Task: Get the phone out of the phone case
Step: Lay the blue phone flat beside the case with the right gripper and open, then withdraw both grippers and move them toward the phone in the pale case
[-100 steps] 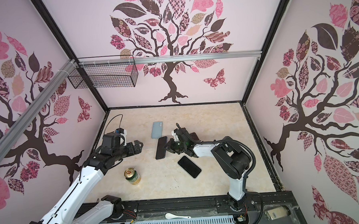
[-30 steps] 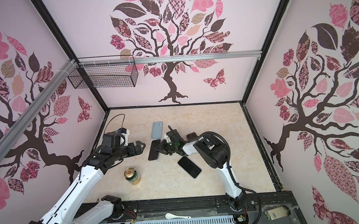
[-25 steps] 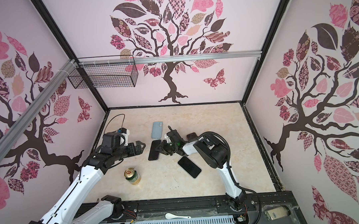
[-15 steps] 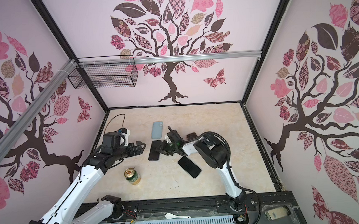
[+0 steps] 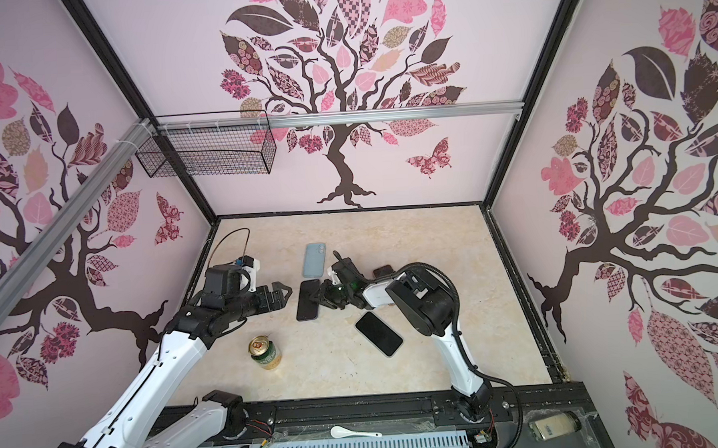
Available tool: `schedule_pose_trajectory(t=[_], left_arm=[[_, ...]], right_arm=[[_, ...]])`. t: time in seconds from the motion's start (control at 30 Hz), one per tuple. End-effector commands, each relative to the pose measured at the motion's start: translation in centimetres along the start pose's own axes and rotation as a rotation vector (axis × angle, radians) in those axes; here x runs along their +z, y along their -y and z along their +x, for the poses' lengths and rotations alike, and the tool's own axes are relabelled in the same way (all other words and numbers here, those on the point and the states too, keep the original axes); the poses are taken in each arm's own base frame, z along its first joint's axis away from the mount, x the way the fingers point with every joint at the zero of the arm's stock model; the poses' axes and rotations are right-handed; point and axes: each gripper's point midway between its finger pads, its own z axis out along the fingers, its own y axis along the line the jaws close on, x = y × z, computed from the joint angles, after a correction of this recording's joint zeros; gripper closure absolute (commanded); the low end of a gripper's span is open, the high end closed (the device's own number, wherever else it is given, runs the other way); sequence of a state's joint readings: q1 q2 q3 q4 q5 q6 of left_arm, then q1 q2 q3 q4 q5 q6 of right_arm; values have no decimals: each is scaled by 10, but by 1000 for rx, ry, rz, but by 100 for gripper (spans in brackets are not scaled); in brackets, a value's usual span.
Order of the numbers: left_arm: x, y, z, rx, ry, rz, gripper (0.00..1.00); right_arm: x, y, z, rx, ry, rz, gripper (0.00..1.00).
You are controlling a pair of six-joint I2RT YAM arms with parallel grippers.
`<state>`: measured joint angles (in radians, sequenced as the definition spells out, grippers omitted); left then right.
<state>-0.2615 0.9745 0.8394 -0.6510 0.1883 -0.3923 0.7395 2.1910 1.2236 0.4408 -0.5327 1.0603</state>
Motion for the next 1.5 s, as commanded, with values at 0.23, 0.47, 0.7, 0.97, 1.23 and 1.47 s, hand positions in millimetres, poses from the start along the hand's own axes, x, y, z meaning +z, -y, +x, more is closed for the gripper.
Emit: schedule_pose_trajectory(t=[0.23, 0.47, 0.7, 0.97, 1.23, 1.47], left_arm=[[3, 7, 4, 68, -4, 1, 2], [13, 16, 9, 61, 11, -24, 2], [23, 41, 20, 9, 59, 96, 2], [40, 98, 68, 70, 62, 173, 2], [70, 136, 104, 49, 26, 213, 2], [82, 139, 111, 45, -10, 197, 2]], right_arm=[[-13, 38, 7, -6, 41, 173, 41], [-51, 40, 1, -66, 119, 231, 39], [-123, 19, 6, -258, 196, 274, 38], [-208, 63, 46, -381, 157, 586, 23], [-239, 89, 67, -413, 91, 689, 20], [-227, 103, 77, -428, -7, 695, 20]])
